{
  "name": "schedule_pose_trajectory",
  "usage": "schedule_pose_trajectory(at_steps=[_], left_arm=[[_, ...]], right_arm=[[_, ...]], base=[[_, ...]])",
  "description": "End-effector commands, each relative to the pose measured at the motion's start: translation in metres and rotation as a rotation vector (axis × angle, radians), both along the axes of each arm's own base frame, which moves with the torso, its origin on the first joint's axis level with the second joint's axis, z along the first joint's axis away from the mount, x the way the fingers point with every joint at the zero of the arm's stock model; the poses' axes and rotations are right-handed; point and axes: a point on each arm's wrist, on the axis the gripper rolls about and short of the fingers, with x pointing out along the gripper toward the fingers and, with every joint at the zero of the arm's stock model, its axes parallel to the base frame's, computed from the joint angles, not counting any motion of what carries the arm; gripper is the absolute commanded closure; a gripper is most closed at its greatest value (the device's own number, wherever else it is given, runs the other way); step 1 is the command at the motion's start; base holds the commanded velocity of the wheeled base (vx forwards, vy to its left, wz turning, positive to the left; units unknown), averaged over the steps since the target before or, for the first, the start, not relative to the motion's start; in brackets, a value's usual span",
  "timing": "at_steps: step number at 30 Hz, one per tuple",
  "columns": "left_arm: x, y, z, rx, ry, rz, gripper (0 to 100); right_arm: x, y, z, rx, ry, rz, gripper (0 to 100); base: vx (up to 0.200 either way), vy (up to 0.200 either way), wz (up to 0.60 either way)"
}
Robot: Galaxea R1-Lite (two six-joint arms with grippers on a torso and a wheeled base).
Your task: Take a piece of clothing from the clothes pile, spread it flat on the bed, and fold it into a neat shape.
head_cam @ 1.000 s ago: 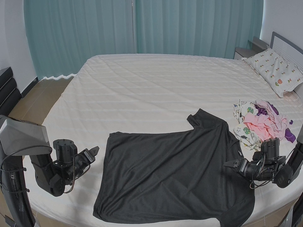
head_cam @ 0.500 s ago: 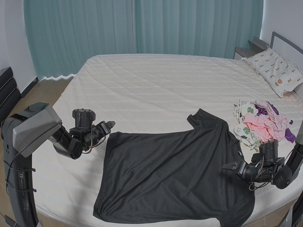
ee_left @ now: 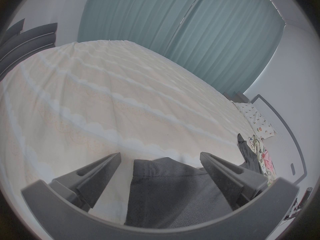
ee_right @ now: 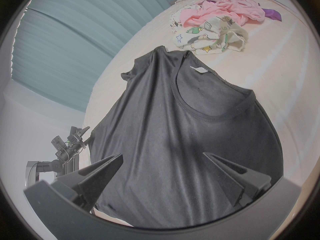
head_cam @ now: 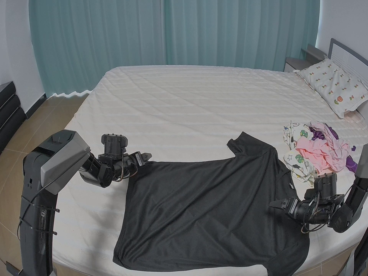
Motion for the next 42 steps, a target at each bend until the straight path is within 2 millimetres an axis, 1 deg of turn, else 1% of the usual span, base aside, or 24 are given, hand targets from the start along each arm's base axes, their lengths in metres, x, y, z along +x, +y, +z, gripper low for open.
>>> schedule_pose_trajectory(at_steps=[1,5,6,11,20,28,36,42], left_arm=[[0.001,-0.001,-0.004,0.000,0.005,-0.002,0],[0.001,-0.002,-0.005,0.002,0.006,-0.003,0],[0.001,-0.002,-0.005,0.002,0.006,-0.003,100],[0.003,0.002,-0.001,0.007,-0.008,0.011,100],[0.018,0.022,0.016,0.018,-0.078,0.087,100],[0.018,0.023,0.011,0.033,-0.047,0.085,100],[0.031,0.033,0.021,0.027,-0.101,0.121,100],[0.033,0.038,0.019,0.030,-0.101,0.137,100]], right_arm=[[-0.001,0.000,-0.008,-0.005,0.021,-0.001,0],[-0.001,0.000,-0.008,0.003,0.003,-0.002,0],[-0.002,0.000,-0.007,0.005,-0.001,-0.001,0],[-0.002,0.000,-0.006,0.022,0.001,-0.020,0],[-0.003,0.000,-0.003,0.026,-0.007,-0.020,0],[-0.003,0.000,-0.003,0.026,-0.007,-0.020,0],[-0.003,0.000,-0.003,0.026,-0.007,-0.020,0],[-0.003,0.000,-0.003,0.026,-0.007,-0.020,0]], base=[[0.000,0.000,0.00],[0.000,0.000,0.00],[0.000,0.000,0.00],[0.000,0.000,0.00],[0.000,0.000,0.00],[0.000,0.000,0.00],[0.000,0.000,0.00],[0.000,0.000,0.00]])
